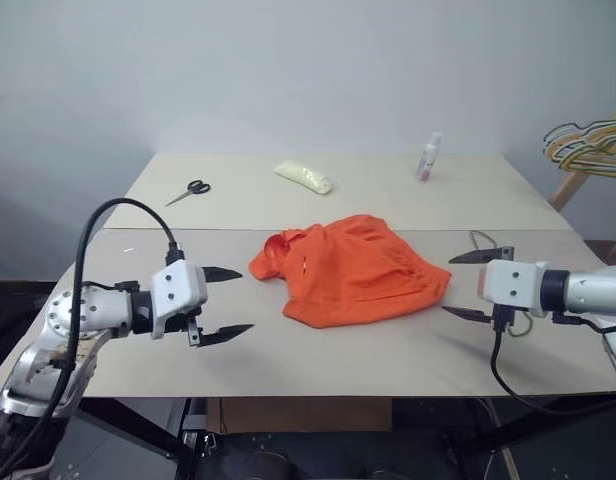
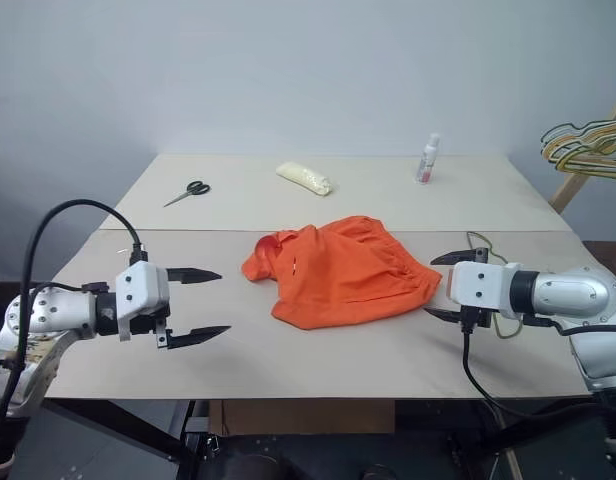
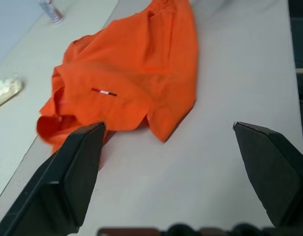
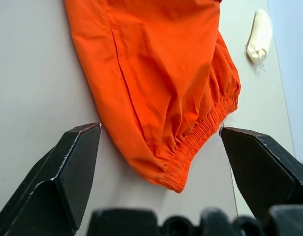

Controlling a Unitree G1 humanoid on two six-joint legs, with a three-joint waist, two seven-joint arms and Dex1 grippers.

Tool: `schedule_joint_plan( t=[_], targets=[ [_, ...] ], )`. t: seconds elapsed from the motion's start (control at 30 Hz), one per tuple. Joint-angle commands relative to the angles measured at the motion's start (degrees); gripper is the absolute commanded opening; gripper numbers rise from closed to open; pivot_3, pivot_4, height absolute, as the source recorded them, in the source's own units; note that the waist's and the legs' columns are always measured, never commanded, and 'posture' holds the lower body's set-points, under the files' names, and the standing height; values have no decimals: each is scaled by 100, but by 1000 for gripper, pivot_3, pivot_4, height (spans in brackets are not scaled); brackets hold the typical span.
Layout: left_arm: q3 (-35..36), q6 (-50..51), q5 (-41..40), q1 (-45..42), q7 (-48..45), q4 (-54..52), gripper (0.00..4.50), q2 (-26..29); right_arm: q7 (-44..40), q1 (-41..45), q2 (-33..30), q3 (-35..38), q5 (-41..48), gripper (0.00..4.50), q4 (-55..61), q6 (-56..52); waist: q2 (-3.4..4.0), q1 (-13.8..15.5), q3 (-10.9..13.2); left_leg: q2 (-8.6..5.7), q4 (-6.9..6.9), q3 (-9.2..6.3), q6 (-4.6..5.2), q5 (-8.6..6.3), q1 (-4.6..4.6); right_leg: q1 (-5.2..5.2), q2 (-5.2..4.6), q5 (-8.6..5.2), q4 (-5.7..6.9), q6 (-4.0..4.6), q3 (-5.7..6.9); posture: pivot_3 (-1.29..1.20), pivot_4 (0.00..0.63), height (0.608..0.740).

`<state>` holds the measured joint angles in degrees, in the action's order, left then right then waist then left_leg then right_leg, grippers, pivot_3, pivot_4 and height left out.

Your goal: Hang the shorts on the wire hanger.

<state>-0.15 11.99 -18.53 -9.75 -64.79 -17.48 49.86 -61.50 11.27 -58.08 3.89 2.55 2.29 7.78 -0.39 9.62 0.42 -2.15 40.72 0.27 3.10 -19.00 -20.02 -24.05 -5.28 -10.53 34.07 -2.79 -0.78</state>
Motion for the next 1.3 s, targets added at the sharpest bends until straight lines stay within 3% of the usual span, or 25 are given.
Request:
schedule_joint_plan(
  t=[0.03,0.33,0.67,0.77,0.83,1.13,1.3],
  targets=[
    [-448,-458,402,-479,-406,483,4500,76,291,-125,-44,288,-34,4469,436,-235,1,-20,0,-1,0,0,0,0,1,1,1,0,0,0,1,158,0,740],
    [-1672,-2065,1475,-2333,-1067,3161,4500,-875,850,-717,120,479,-140,4469,1167,-695,-1,-300,-2,-6,10,6,-2,2,-2,10,1,0,-3,0,1,75,0,740],
    [-2251,-3624,2492,-3305,-804,5298,4500,-1769,1069,-1184,142,691,-132,4469,1620,-973,-7,-638,-1,-4,19,9,11,-5,-2,14,1,0,-4,-1,-7,12,0,740],
    [-2272,-3759,2518,-3403,-884,5588,3986,-1909,1093,-1273,141,755,-110,4500,1702,-1045,-7,-711,-1,-3,18,9,12,-5,-3,12,1,0,-3,-1,-8,3,0,740],
    [-2319,-3840,2638,-3430,-870,5716,3402,-1947,1095,-1292,133,773,-113,4500,1717,-1059,-7,-744,-1,-3,19,11,13,-6,-2,12,1,0,-3,-2,-10,2,0,740],
    [-2379,-4093,2922,-3506,-878,5995,3402,-1956,1091,-1189,123,704,-141,4500,1649,-1033,-7,-740,-2,-2,21,11,15,-7,-2,11,1,0,-2,-4,-12,16,0,740],
    [-2491,-4306,3447,-3558,-360,6262,3402,-1888,1070,-1106,132,635,-161,4500,1585,-991,-8,-732,-3,-2,22,11,15,-7,2,13,1,0,-1,-4,-12,23,0,740]
  ],
)
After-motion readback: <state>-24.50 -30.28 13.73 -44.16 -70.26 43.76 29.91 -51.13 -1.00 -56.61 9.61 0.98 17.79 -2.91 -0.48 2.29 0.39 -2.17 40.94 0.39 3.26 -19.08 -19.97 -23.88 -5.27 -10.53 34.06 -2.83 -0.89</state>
